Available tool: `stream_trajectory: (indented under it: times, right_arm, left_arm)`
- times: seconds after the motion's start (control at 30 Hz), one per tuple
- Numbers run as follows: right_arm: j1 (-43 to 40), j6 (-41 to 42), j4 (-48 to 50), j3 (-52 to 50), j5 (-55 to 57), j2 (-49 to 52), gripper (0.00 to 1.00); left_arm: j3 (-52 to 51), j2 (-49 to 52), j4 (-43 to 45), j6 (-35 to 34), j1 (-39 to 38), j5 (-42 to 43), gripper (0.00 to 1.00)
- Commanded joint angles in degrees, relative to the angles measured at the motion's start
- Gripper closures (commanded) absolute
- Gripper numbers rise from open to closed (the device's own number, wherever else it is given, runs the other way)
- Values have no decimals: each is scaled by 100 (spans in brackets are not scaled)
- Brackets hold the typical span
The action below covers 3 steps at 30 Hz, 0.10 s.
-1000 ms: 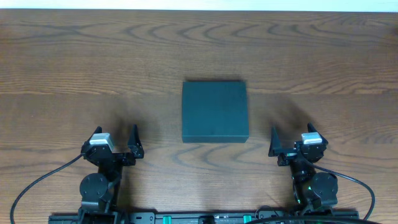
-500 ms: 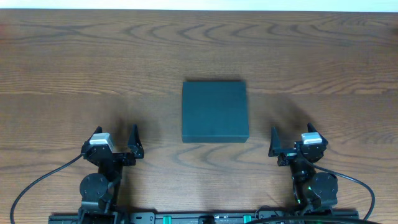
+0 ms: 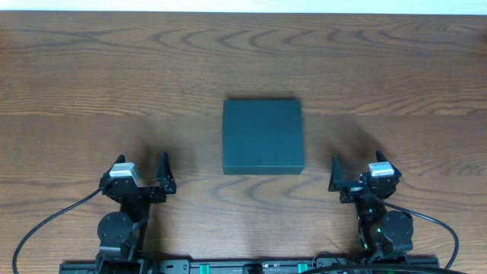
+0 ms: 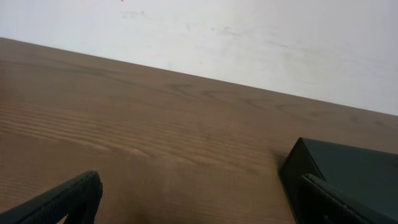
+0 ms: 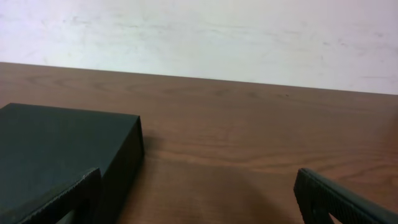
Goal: Pack container
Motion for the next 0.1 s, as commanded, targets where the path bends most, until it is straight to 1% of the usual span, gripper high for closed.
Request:
stream_trajectory:
  times: [0.0, 0.07]
  right_arm:
    - [42, -85, 2, -35, -37, -39, 1]
    - [44, -85, 2, -35, -37, -39, 1]
  left_arm:
    - [-184, -46, -94, -11, -13, -26, 1]
    - [-184, -46, -94, -11, -13, -26, 2]
